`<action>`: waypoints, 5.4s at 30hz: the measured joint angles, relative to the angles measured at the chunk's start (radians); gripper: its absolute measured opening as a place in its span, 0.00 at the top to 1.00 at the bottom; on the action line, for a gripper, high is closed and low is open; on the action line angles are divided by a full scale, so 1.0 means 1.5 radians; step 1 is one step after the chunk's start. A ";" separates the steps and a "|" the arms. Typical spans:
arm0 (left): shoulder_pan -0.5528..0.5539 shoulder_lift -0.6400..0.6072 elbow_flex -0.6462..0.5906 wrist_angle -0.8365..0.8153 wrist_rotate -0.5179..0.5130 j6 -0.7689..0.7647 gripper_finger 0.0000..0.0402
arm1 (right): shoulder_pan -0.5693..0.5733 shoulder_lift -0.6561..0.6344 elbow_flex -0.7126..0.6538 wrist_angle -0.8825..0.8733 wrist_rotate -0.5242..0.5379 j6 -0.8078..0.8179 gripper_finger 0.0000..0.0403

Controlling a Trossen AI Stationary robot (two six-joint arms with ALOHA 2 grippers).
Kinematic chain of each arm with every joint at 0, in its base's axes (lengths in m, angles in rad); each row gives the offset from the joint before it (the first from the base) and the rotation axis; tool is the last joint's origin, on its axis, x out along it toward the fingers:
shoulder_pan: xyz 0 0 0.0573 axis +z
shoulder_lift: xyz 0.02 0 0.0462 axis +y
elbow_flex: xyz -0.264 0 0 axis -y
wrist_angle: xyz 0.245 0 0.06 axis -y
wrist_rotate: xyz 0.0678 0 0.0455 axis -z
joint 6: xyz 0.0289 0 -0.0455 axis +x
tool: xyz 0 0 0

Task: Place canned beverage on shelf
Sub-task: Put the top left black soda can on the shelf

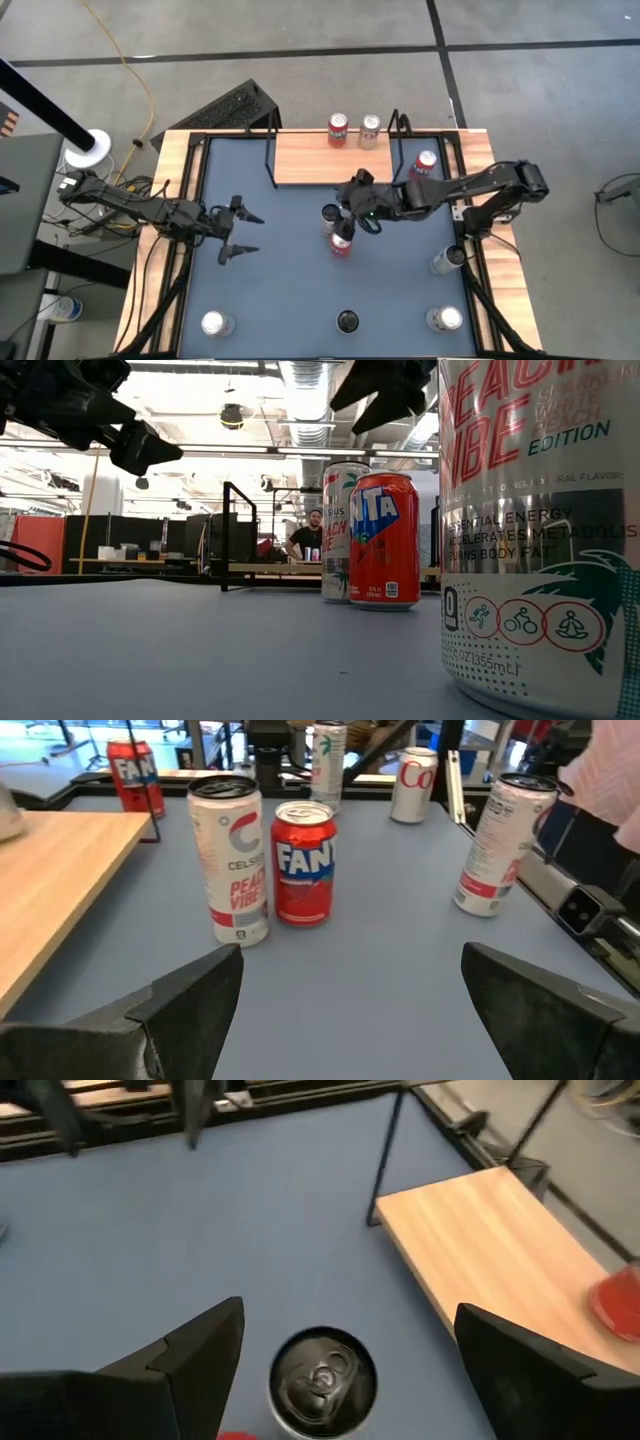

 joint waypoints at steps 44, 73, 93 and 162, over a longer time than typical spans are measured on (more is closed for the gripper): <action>0.000 -0.001 0.001 -0.004 0.018 0.002 0.09 | 0.026 0.087 -0.151 0.231 0.073 0.055 0.17; 0.000 -0.001 0.001 -0.007 0.017 0.002 0.09 | -0.051 0.087 0.015 0.139 -0.131 -0.191 0.46; 0.000 -0.001 0.000 -0.018 0.006 -0.030 0.09 | -0.366 0.096 0.048 0.244 -0.601 -0.447 0.46; 0.000 -0.001 0.000 -0.018 -0.074 -0.058 0.09 | -0.432 0.383 0.397 -0.017 -0.640 -0.528 0.32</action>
